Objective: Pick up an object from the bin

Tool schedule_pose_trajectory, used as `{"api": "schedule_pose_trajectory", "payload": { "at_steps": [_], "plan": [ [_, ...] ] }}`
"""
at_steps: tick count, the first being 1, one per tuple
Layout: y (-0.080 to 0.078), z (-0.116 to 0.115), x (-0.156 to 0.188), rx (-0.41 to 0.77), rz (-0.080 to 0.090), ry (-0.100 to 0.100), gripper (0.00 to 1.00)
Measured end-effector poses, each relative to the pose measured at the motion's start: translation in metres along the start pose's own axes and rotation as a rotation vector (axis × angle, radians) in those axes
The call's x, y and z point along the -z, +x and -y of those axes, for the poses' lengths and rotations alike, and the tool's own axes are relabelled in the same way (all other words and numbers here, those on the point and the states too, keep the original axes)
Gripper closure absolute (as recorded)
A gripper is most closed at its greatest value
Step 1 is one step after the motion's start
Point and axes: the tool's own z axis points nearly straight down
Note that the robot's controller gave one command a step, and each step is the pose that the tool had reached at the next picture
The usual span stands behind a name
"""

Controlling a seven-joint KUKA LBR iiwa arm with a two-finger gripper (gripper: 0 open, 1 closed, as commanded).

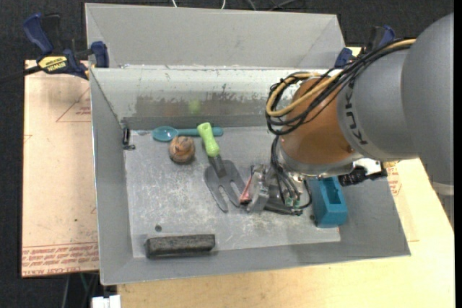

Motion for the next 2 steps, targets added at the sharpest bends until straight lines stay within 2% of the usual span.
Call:
{"api": "schedule_pose_trajectory", "payload": {
  "at_steps": [1, 2],
  "plan": [
    [0.001, 0.004, 0.05, 0.015, -0.006, 0.001, 1.0],
    [0.001, 0.009, 0.126, 0.084, -0.005, 0.001, 1.0]
  ]
}}
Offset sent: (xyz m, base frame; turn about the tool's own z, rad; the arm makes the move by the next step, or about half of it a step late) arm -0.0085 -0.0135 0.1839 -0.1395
